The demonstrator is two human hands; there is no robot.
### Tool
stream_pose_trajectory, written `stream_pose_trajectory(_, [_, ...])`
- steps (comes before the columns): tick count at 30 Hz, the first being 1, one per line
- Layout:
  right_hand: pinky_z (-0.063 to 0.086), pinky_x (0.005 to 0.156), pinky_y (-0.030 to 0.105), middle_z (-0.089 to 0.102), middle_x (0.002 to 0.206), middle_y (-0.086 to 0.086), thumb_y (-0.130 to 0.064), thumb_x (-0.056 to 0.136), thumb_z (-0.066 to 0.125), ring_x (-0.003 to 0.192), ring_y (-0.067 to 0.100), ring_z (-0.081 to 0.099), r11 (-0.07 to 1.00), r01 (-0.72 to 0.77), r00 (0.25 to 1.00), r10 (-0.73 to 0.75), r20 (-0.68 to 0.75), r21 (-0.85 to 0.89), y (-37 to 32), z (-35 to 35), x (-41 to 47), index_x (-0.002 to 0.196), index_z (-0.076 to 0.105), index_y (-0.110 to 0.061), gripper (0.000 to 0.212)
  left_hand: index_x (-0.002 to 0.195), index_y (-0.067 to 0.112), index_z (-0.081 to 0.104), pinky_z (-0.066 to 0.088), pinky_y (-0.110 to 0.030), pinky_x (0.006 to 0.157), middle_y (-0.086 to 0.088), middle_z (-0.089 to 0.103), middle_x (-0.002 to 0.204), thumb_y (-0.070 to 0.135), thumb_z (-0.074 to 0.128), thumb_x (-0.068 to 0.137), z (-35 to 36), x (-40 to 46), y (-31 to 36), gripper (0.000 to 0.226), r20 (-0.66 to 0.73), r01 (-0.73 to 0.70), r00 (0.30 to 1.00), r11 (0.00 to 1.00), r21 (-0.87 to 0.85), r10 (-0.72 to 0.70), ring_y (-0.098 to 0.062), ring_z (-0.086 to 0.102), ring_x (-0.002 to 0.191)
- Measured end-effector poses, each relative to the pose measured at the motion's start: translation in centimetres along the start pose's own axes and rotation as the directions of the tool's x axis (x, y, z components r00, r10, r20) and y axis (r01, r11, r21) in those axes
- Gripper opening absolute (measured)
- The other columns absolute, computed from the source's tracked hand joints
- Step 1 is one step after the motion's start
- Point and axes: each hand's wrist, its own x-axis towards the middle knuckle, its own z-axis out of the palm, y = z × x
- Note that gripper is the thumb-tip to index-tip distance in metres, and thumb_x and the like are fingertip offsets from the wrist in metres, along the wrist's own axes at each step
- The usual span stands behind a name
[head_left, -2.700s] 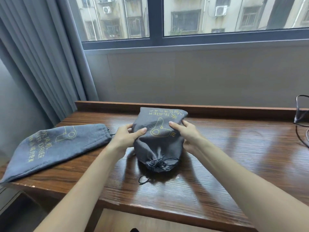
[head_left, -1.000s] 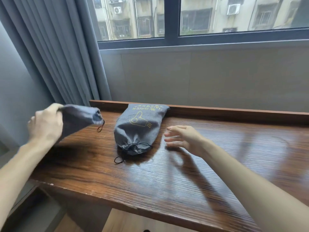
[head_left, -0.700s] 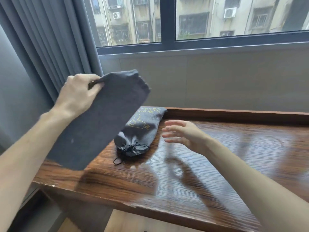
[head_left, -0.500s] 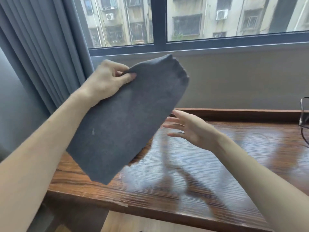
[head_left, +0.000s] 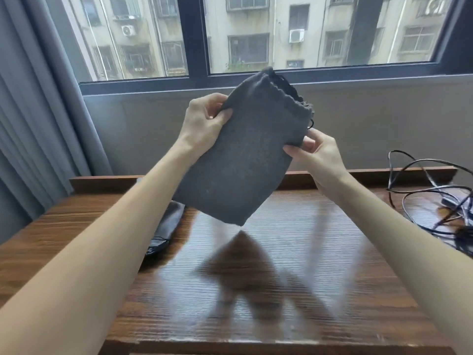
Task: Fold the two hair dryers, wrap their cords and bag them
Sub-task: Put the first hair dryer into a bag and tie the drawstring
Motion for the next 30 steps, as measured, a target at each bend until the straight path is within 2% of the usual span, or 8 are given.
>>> stream_pose_trajectory(4, [0.055, 0.076, 0.033, 0.073, 0.093, 0.004, -0.011, 0.083, 0.069, 0.085, 0.014, 0.067, 0.954, 0.093, 0.993, -0.111, -0.049, -0.285, 1.3, -1.2, -0.1, 0.096, 0.067, -0.017, 0.014, 0.087, 0.021, 0.070, 0.051, -0.025, 0.075, 0.010, 0.069, 0.081, -0.002, 0.064, 0.082, 1.2, -0.6, -1.4, 0.024, 0.000, -0.094, 0.996, 0.995, 0.023, 0.094, -0.001, 0.062, 0.073])
stream_pose_trajectory(8, [0.046, 0.066, 0.027, 0.063, 0.076, -0.001, -0.012, 0.067, 0.080, 0.071, 0.010, 0.053, 0.862, 0.015, 0.999, 0.011, 0.049, -0.507, 4.9, -2.2, -2.1, 0.087, 0.059, -0.019, 0.030, 0.083, 0.022, 0.072, 0.053, -0.037, 0.085, 0.006, 0.074, 0.085, -0.003, 0.058, 0.076, 2.8, -4.9, -5.9, 0.030, 0.130, -0.099, 0.989, 0.975, 0.198, 0.075, -0.011, 0.067, 0.085])
stream_pose_trajectory(13, [0.049, 0.097, 0.032, 0.067, 0.109, 0.000, -0.002, 0.072, 0.077, 0.104, 0.010, 0.064, 0.848, -0.027, 0.949, 0.189, 0.253, -0.530, 8.9, -2.7, -6.3, 0.104, 0.057, -0.035, 0.050, 0.077, 0.019, 0.065, 0.049, -0.040, 0.088, 0.003, 0.072, 0.088, -0.011, 0.052, 0.071, 4.0, -11.3, -11.4, 0.033, 0.284, -0.086, 0.959, 0.940, 0.330, -0.012, -0.018, 0.064, 0.091])
stream_pose_trajectory(18, [0.048, 0.094, 0.028, 0.061, 0.118, -0.006, -0.017, 0.070, 0.054, 0.108, 0.014, 0.060, 0.757, 0.006, 0.900, 0.281, 0.334, -0.653, 9.5, -3.6, -10.3, 0.106, 0.062, -0.025, 0.038, 0.081, 0.015, 0.061, 0.039, -0.010, 0.088, 0.001, 0.067, 0.098, -0.022, 0.048, 0.068, 4.3, -14.9, -13.8, 0.041, 0.403, -0.113, 0.914, 0.925, 0.363, -0.047, -0.018, 0.061, 0.097])
stream_pose_trajectory(22, [0.045, 0.094, 0.020, 0.054, 0.121, -0.013, -0.029, 0.074, 0.047, 0.111, 0.003, 0.054, 0.811, -0.088, 0.937, 0.264, 0.228, -0.578, 8.7, -3.0, -11.3, 0.110, 0.062, -0.024, 0.039, 0.100, 0.015, 0.064, 0.024, -0.001, 0.098, 0.003, 0.062, 0.114, -0.022, 0.044, 0.062, 3.8, -15.3, -13.7, 0.057, 0.318, -0.056, 0.944, 0.915, 0.400, -0.081, -0.007, 0.051, 0.113])
stream_pose_trajectory(24, [0.041, 0.096, 0.020, 0.057, 0.117, -0.012, -0.031, 0.083, 0.044, 0.111, 0.000, 0.052, 0.847, -0.173, 0.942, 0.291, 0.165, -0.503, 8.5, -2.4, -10.9, 0.108, 0.065, -0.026, 0.032, 0.106, 0.015, 0.065, 0.021, -0.001, 0.099, 0.002, 0.061, 0.121, -0.008, 0.041, 0.071, 4.0, -15.0, -12.5, 0.049, 0.249, -0.008, 0.962, 0.905, 0.426, -0.109, -0.003, 0.047, 0.117])
stream_pose_trajectory(26, [0.037, 0.099, 0.018, 0.060, 0.116, -0.010, -0.031, 0.097, 0.044, 0.108, -0.001, 0.052, 0.845, -0.197, 0.940, 0.307, 0.149, -0.498, 8.7, -1.7, -10.6, 0.106, 0.067, -0.025, 0.026, 0.123, 0.019, 0.060, 0.023, -0.010, 0.105, 0.003, 0.056, 0.134, 0.025, 0.034, 0.085, 4.6, -15.1, -11.6, 0.046, 0.296, 0.003, 0.940, 0.875, 0.484, -0.168, -0.008, 0.045, 0.128])
stream_pose_trajectory(30, [0.031, 0.106, 0.020, 0.055, 0.132, -0.003, -0.037, 0.095, 0.053, 0.121, 0.005, 0.048, 0.732, -0.065, 0.915, 0.316, 0.253, -0.679, 9.7, 0.0, -10.5, 0.114, 0.068, -0.017, 0.031, 0.141, 0.028, 0.043, 0.020, -0.026, 0.114, 0.003, 0.038, 0.150, 0.090, -0.003, 0.066, 5.4, -15.9, -12.3, 0.108, 0.420, -0.047, 0.844, 0.734, 0.678, -0.334, -0.014, 0.035, 0.138])
